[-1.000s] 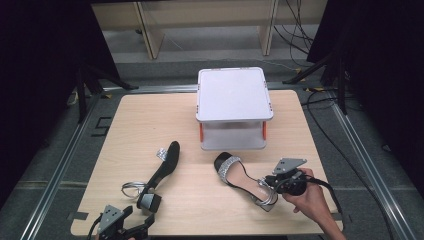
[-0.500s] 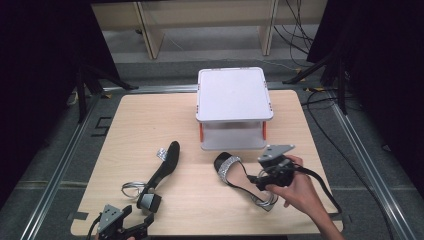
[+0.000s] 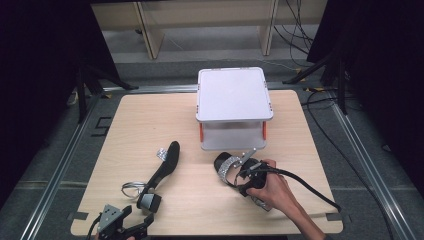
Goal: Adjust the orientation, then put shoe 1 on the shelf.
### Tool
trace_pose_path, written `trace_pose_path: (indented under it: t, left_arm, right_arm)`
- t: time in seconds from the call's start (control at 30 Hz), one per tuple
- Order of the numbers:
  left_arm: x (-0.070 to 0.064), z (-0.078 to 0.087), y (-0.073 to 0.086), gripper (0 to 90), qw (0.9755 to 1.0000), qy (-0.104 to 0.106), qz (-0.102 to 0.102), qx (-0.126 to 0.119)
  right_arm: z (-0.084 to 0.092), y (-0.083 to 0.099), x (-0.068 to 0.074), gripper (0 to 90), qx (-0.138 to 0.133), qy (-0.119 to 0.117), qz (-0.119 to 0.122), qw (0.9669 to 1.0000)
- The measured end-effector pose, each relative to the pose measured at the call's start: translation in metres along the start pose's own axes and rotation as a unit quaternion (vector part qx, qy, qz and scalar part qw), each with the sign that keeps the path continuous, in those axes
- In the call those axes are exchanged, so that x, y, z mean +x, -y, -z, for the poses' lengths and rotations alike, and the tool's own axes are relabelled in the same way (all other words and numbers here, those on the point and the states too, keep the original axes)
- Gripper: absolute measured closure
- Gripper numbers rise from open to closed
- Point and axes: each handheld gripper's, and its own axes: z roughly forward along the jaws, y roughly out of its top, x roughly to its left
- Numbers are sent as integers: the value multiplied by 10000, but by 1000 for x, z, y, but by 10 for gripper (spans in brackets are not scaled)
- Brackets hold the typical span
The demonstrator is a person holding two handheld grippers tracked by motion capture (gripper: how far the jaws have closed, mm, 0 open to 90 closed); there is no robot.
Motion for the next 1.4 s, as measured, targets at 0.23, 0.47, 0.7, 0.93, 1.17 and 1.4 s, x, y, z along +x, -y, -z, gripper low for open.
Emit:
trace_pose_path:
  t: [0.23, 0.47, 0.7, 0.93, 1.17, 1.4]
  left_arm:
    - [-1, 1, 0, 150, 10000, -9, 55, -4]
    - [-1, 1, 0, 150, 10000, -8, 9, -6]
    - [-2, 1, 0, 150, 10000, 3, 25, -41]
    - [-3, 3, 1, 150, 10000, 25, -42, 24]
    - [-3, 2, 1, 150, 10000, 46, -6, -53]
    - [-2, 2, 0, 150, 9999, 66, -6, -80]
  right_arm:
    - [-15, 4, 2, 297, 350, -108, 52, 9993]
    - [-25, 9, -4, 341, 535, -116, -46, 9985]
    - [-21, 10, -5, 427, 467, -256, -35, 9986]
    - [-20, 13, -11, 403, 357, -463, -216, 9981]
    - [-20, 15, -7, 425, 412, -387, -74, 9984]
    - [-10, 12, -10, 426, 192, -574, -227, 9979]
